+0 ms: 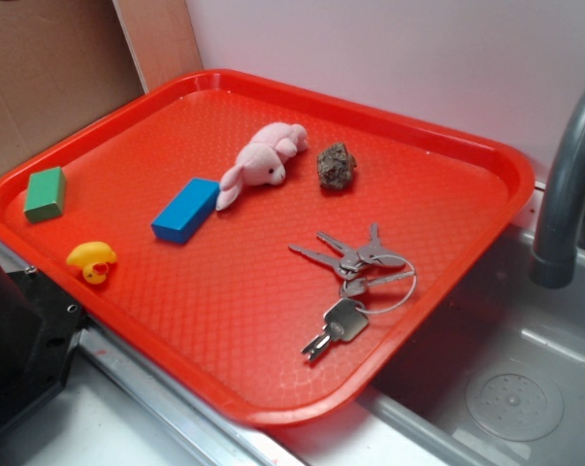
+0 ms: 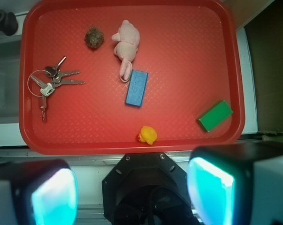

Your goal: Grab the green block.

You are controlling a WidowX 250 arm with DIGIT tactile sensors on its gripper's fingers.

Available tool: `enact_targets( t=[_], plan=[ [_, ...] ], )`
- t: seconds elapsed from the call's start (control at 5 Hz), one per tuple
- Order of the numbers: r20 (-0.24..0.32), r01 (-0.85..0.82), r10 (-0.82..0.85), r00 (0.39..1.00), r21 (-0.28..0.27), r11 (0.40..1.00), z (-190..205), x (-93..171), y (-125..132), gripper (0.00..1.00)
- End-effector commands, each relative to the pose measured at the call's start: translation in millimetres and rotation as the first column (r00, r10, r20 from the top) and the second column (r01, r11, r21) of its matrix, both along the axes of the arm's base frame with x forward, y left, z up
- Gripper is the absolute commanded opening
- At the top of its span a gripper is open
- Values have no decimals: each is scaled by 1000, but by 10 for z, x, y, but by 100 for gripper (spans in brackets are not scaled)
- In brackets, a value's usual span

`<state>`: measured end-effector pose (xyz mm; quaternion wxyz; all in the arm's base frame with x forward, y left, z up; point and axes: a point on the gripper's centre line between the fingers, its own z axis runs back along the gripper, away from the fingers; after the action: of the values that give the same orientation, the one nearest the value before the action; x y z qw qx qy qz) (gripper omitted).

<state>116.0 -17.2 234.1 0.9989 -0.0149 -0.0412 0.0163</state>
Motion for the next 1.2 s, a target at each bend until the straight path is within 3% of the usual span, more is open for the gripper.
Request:
enact_targets(
  t=[0.0,0.2,0.4,0.6,1.0],
  plan=[
    [0,0,0,1000,0,1000,0,0,0,100],
    [-39,-220,225,973,106,970,-476,192,439,100],
    [-9,-399,402,916,112,910,-725,273,679,100],
    [28,-510,513,858,171,843,-987,256,867,100],
    [54,-636,640,767,201,745,-1545,-9,1237,100]
  ],
)
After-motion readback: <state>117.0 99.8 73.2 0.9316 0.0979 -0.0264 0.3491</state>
